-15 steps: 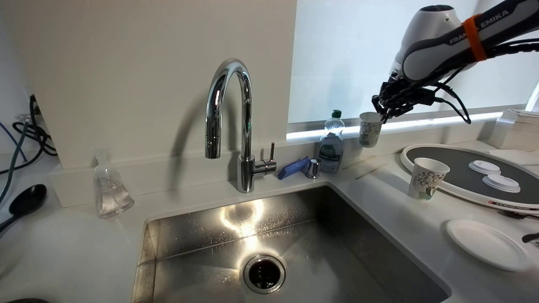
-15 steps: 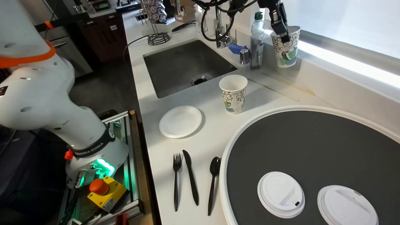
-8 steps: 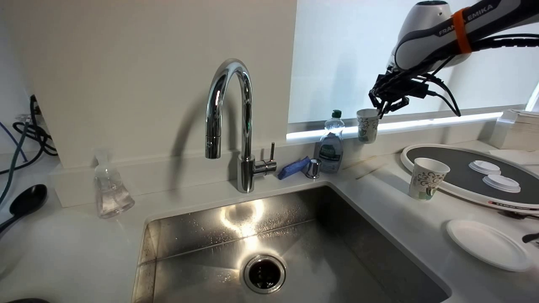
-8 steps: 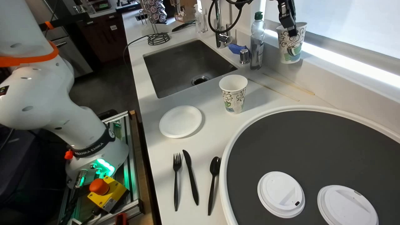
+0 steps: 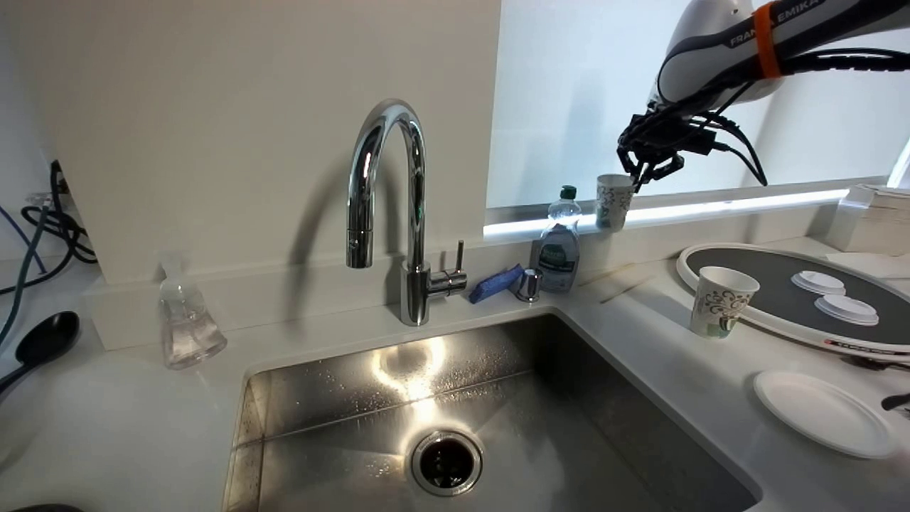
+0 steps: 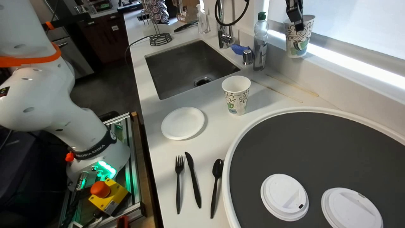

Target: Put the coffee cups on the windowsill.

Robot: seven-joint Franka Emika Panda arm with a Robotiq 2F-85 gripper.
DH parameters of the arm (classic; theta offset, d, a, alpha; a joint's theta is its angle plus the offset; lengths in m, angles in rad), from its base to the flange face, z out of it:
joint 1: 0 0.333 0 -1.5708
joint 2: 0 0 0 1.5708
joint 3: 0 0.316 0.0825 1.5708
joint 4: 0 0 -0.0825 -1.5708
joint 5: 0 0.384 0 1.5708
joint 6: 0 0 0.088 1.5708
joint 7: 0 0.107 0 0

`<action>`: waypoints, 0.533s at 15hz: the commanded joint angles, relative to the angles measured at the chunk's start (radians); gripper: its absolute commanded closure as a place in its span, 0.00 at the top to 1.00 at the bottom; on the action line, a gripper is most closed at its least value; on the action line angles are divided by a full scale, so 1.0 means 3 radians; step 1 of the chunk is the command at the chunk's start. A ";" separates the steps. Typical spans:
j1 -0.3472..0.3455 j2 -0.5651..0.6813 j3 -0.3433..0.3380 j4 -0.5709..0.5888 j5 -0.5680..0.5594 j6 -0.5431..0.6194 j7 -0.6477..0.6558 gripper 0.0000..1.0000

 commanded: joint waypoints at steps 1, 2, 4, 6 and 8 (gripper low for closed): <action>0.0047 0.0106 -0.0062 0.0211 0.0141 -0.0097 -0.0079 0.01; 0.0048 0.0114 -0.0066 0.0234 0.0150 -0.0097 -0.0083 0.01; 0.0053 0.0145 -0.0064 0.0272 0.0171 -0.0108 -0.0106 0.01; 0.0062 0.0192 -0.0057 0.0316 0.0199 -0.0117 -0.0133 0.01; 0.0075 0.0244 -0.0052 0.0363 0.0232 -0.0135 -0.0160 0.01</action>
